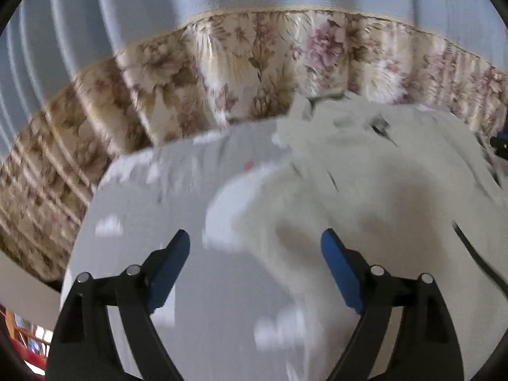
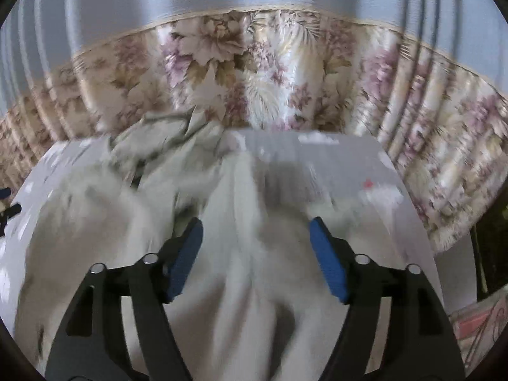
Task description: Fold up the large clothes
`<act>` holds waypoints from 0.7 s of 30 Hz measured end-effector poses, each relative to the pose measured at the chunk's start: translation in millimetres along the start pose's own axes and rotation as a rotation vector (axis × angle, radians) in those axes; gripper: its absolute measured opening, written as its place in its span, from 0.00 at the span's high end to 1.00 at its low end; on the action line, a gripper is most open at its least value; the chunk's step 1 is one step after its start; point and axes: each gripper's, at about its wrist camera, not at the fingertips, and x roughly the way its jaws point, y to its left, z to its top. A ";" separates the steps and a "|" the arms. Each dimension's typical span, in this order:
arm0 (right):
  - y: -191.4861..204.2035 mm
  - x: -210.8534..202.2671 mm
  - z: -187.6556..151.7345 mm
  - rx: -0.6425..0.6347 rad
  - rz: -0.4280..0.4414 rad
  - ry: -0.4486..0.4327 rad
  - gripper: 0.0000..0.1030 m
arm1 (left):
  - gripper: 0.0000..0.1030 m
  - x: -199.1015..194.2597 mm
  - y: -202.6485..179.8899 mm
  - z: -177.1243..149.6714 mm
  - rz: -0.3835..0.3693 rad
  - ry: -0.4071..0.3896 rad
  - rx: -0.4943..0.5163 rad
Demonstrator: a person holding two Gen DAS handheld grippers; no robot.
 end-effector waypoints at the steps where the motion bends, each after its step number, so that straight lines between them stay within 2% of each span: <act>1: 0.8 -17.7 -24.3 0.007 0.013 0.017 0.27 | 0.17 -12.8 -2.0 -17.0 -0.011 0.006 -0.007; 9: 11.5 -105.7 -168.3 0.085 0.013 0.137 0.27 | 0.16 -91.6 -19.2 -128.2 -0.007 0.040 -0.100; 11: 21.3 -119.4 -195.1 0.110 -0.004 0.143 0.27 | 0.16 -105.2 -25.3 -144.6 -0.005 0.044 -0.107; 14: 37.4 -130.3 -219.9 0.112 0.031 0.169 0.27 | 0.16 -125.3 -35.8 -163.3 -0.027 0.047 -0.113; 15: 42.8 -132.8 -225.1 0.114 0.042 0.168 0.28 | 0.12 -129.9 -37.7 -166.8 -0.034 0.042 -0.114; 17: 57.0 -134.1 -236.0 0.097 0.065 0.179 0.36 | 0.11 -137.8 -45.9 -177.2 -0.035 0.037 -0.109; 19: 62.6 -132.7 -240.2 0.102 0.080 0.190 0.60 | 0.11 -137.6 -50.0 -185.1 -0.038 0.049 -0.119; 21: 68.5 -134.5 -241.9 0.103 0.085 0.179 0.68 | 0.11 -138.2 -53.7 -192.6 -0.050 0.058 -0.135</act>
